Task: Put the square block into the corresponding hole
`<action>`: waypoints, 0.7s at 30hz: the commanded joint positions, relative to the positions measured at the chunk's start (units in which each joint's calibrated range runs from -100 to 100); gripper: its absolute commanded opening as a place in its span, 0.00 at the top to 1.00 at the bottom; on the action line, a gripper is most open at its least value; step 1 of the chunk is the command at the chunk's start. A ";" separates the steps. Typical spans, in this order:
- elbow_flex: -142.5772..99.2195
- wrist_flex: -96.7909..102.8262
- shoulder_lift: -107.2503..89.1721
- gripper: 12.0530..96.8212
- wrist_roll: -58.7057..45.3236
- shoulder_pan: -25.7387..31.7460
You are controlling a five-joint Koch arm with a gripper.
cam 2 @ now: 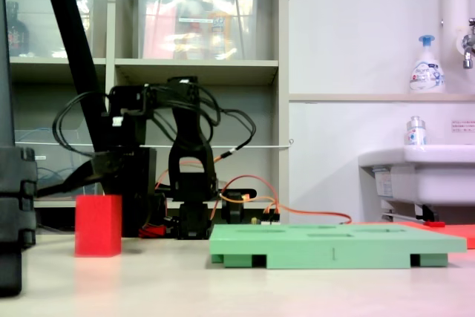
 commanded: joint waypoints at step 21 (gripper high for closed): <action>1.35 2.58 6.16 0.60 0.59 -0.44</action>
